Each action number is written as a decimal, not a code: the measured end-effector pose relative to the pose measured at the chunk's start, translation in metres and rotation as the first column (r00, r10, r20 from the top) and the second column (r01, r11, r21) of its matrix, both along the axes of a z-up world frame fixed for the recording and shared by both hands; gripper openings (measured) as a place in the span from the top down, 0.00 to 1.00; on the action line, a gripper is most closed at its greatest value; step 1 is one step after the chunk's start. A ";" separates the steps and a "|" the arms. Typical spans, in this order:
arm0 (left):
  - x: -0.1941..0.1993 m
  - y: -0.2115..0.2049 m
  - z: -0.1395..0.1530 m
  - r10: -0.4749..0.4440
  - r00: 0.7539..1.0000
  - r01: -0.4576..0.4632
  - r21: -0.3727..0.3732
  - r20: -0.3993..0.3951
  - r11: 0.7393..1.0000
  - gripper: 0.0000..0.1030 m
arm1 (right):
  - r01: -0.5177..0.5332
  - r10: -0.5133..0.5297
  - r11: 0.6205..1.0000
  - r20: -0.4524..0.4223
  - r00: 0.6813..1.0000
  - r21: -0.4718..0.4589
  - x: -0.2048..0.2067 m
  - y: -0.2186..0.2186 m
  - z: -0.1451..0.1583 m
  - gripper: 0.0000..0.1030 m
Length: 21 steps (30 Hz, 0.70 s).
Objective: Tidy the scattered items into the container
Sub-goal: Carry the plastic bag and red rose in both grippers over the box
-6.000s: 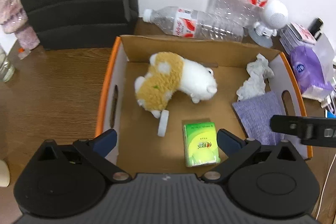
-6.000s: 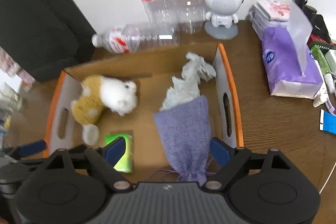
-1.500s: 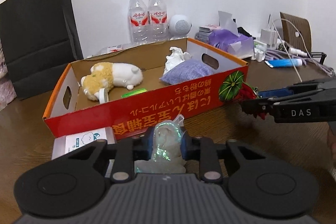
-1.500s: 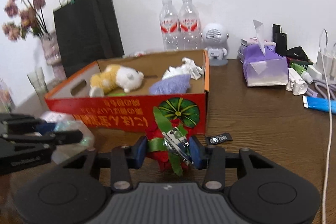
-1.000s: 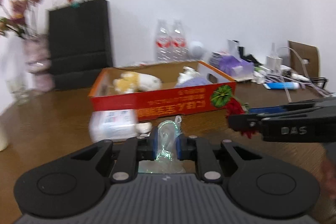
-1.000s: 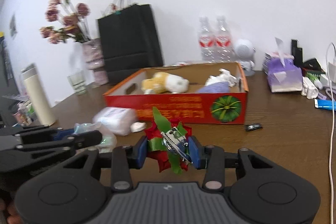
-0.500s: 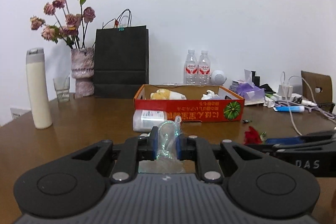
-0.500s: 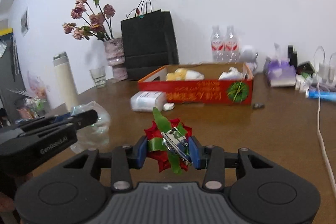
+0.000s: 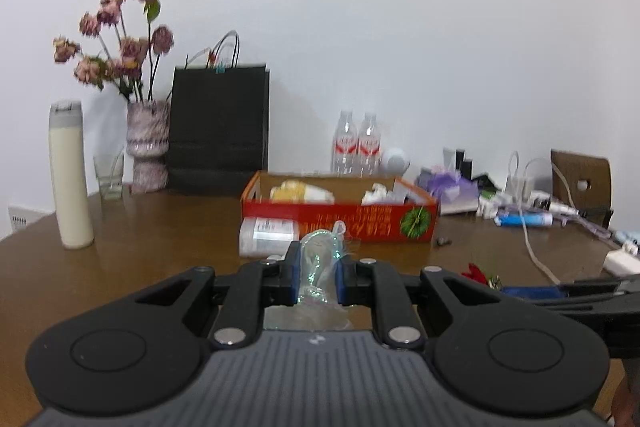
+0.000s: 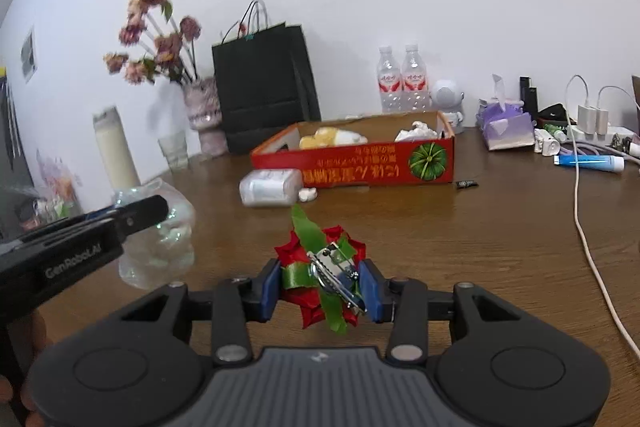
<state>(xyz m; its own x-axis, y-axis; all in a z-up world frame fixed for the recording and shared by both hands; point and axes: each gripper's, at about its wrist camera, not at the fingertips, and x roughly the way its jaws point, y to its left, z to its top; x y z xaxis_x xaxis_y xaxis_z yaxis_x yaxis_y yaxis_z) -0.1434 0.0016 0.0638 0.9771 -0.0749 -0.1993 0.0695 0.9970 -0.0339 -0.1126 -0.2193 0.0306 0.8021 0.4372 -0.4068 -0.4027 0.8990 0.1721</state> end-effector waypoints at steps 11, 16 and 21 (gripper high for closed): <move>0.111 0.021 0.106 -0.155 0.988 0.150 -0.131 -0.025 0.980 0.83 | -0.022 0.017 0.999 0.113 0.993 0.046 0.086 -0.008 0.114 0.59; 0.204 0.029 0.146 -0.204 0.968 0.179 -0.167 -0.146 0.970 0.83 | -0.049 0.050 0.999 0.064 0.997 -0.006 0.166 0.003 0.162 0.59; 0.320 0.030 0.148 -0.237 0.898 0.157 -0.235 -0.370 0.959 0.82 | -0.065 0.066 0.998 -0.134 0.989 0.010 0.275 0.017 0.179 0.59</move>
